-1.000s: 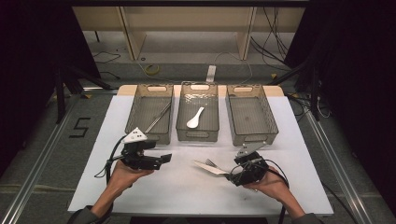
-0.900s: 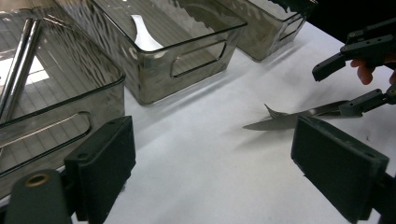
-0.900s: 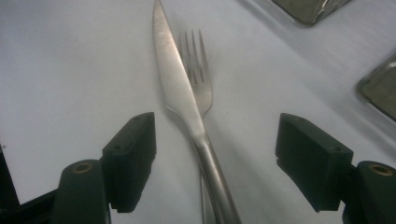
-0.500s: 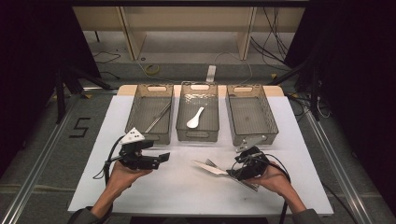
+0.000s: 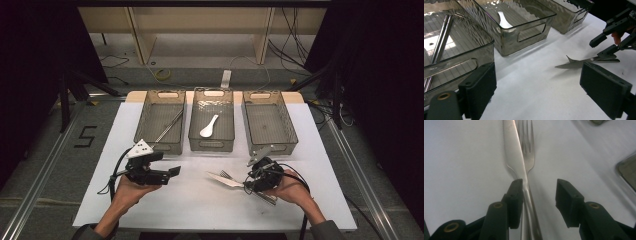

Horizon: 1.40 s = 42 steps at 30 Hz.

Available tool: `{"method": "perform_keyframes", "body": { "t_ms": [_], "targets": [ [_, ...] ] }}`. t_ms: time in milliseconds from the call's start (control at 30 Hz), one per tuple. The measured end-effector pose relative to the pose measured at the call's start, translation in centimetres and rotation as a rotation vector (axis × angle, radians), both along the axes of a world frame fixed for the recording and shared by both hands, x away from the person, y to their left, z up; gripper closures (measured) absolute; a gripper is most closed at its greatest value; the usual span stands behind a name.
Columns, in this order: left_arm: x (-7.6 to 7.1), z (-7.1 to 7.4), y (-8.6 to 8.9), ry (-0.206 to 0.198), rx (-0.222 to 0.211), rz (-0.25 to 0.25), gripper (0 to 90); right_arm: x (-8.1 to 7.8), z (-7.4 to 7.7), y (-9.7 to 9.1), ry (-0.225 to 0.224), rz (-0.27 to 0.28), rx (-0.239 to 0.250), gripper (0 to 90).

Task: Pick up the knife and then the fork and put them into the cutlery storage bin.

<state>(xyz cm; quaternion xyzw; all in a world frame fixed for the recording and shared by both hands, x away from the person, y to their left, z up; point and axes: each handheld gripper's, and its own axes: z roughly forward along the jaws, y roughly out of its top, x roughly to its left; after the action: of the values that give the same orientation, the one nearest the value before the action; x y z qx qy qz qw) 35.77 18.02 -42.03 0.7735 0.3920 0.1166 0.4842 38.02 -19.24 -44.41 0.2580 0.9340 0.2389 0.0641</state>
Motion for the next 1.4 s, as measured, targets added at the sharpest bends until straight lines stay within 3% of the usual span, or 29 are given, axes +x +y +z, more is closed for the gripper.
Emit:
{"method": "perform_keyframes", "body": {
  "t_ms": [300, 600, 700, 900, 1000, 1400],
  "targets": [
    [0.0, -0.1, 0.0, 0.006, -0.002, -0.003, 13.2, 0.0, -0.4, 0.6, 0.056, 0.03, -0.061, 65.3],
    [-0.1, -0.1, -0.1, 0.002, 0.004, -0.006, 13.4, 0.4, -1.6, 1.9, 0.074, 0.051, -0.153, 68.9],
    [-0.1, -0.1, -0.2, 0.004, 0.006, -0.009, 13.7, 0.4, -1.5, 2.0, 0.082, 0.061, -0.15, 74.2],
    [-0.1, -0.1, -0.3, -0.001, 0.02, -0.013, 14.0, 0.0, -1.5, 2.2, 0.054, 0.078, -0.16, 77.6],
    [-0.1, -0.1, -0.3, -0.002, 0.017, -0.01, 14.1, -0.1, -1.4, 2.3, 0.069, 0.099, -0.153, 80.0],
    [-0.2, -0.1, -0.4, -0.001, 0.02, -0.013, 14.4, -0.5, -0.9, 2.1, 0.038, 0.101, -0.152, 80.7]
  ]
}}
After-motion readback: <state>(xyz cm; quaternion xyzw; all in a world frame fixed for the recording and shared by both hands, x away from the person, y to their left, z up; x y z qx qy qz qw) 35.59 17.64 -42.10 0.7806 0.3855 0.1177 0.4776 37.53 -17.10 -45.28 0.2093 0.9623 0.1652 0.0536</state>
